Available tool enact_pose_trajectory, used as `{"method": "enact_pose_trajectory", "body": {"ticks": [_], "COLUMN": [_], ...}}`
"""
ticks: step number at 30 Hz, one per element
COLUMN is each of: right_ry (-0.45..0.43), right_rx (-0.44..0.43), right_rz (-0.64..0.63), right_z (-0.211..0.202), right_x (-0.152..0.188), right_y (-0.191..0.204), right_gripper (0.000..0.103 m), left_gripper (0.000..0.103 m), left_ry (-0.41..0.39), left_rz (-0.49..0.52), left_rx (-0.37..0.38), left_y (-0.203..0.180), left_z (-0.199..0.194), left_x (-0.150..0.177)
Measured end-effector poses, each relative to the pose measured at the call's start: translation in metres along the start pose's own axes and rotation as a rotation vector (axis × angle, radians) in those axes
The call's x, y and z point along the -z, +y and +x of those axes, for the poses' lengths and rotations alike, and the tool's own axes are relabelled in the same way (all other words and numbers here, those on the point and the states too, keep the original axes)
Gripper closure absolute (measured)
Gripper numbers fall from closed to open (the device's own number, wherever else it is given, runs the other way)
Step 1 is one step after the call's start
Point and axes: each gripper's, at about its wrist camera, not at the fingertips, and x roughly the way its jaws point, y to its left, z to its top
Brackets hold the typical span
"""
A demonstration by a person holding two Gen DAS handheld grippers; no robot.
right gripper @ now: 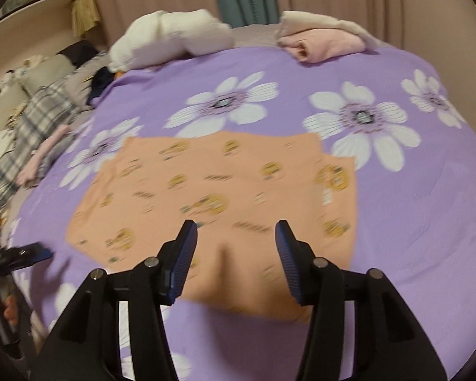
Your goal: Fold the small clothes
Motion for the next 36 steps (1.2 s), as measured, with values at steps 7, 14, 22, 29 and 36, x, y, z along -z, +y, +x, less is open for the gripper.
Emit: {"method": "enact_pose_trajectory", "body": {"ticks": [7, 14, 22, 29, 36], "right_ry": [0.02, 0.045, 0.041, 0.044, 0.052], "right_rx": [-0.117, -0.158, -0.19, -0.197, -0.204], "right_rz": [-0.007, -0.038, -0.051, -0.063, -0.049], "right_z": [-0.01, -0.007, -0.005, 0.0, 0.005], "right_x": [0.021, 0.039, 0.034, 0.032, 0.031], "right_y": [0.031, 0.058, 0.067, 0.071, 0.068], "right_gripper": [0.051, 0.049, 0.049, 0.048, 0.048], "left_gripper": [0.03, 0.03, 0.03, 0.029, 0.029], "left_ry": [0.012, 0.039, 0.051, 0.068, 0.098], "left_rz": [-0.038, -0.08, -0.108, -0.104, -0.091], "left_rx": [0.064, 0.099, 0.142, 0.167, 0.193], "left_y": [0.004, 0.012, 0.018, 0.014, 0.006], "left_z": [0.004, 0.013, 0.024, 0.038, 0.056], "left_x": [0.001, -0.004, -0.016, -0.031, -0.044]}}
